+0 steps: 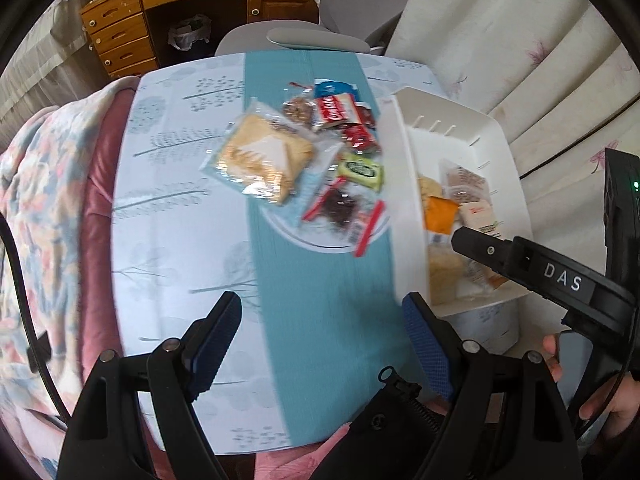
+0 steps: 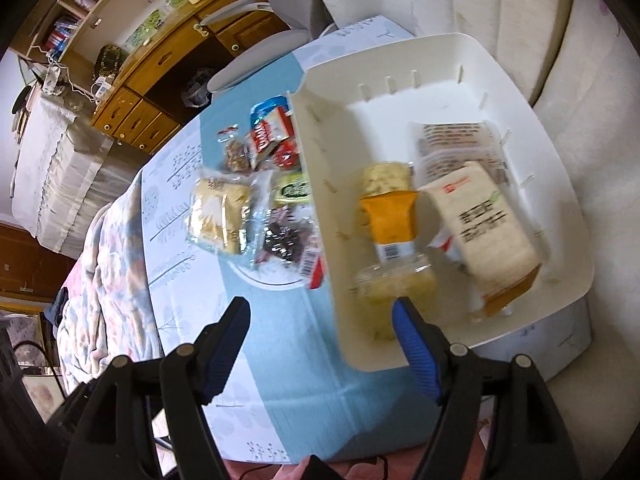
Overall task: Organize snacks
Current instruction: 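Open both grippers over the tray and move them back toward the table snacks, then grasp the Calleton Mt Fuji bread pack with the left gripper, then grasp the dark jerky pack with the right gripper while the left lifts the bread pack, then drop the jerky pack into the tray with the right gripper while the left carries the bread pack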
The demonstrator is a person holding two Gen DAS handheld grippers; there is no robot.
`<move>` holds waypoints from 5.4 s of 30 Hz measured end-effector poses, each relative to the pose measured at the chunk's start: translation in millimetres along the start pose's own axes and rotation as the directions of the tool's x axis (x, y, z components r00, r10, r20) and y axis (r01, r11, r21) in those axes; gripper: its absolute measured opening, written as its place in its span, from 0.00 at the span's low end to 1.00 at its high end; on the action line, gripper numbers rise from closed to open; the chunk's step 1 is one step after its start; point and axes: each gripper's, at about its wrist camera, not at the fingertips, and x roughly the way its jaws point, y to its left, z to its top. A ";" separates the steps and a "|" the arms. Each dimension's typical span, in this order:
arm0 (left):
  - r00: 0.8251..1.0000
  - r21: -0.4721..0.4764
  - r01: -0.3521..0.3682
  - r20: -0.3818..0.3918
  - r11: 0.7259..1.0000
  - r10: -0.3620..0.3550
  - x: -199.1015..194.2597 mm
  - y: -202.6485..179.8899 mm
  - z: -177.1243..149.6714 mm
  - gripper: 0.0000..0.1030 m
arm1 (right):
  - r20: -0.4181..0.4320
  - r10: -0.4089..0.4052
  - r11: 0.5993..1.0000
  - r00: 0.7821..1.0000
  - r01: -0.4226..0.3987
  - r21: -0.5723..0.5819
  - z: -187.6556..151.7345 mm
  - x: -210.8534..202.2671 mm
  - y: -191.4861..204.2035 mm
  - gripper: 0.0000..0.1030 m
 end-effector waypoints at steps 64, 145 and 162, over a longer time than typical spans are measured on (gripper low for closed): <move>0.951 0.271 -0.049 -0.280 0.961 0.127 224.9 53.8 167.8 0.97 | 0.085 -0.295 0.602 0.952 0.254 -0.757 -5.1 168.4 118.1 0.74; 0.970 -0.089 0.195 -0.129 0.977 -0.206 56.1 136.9 73.2 0.04 | -0.099 -0.208 0.915 0.973 0.158 -0.370 -48.2 64.5 65.1 0.53; 0.964 -0.230 0.064 -0.239 0.971 -0.120 115.8 133.9 63.5 0.84 | -0.024 -0.105 0.957 0.994 0.094 -0.274 -15.0 1.0 25.6 0.53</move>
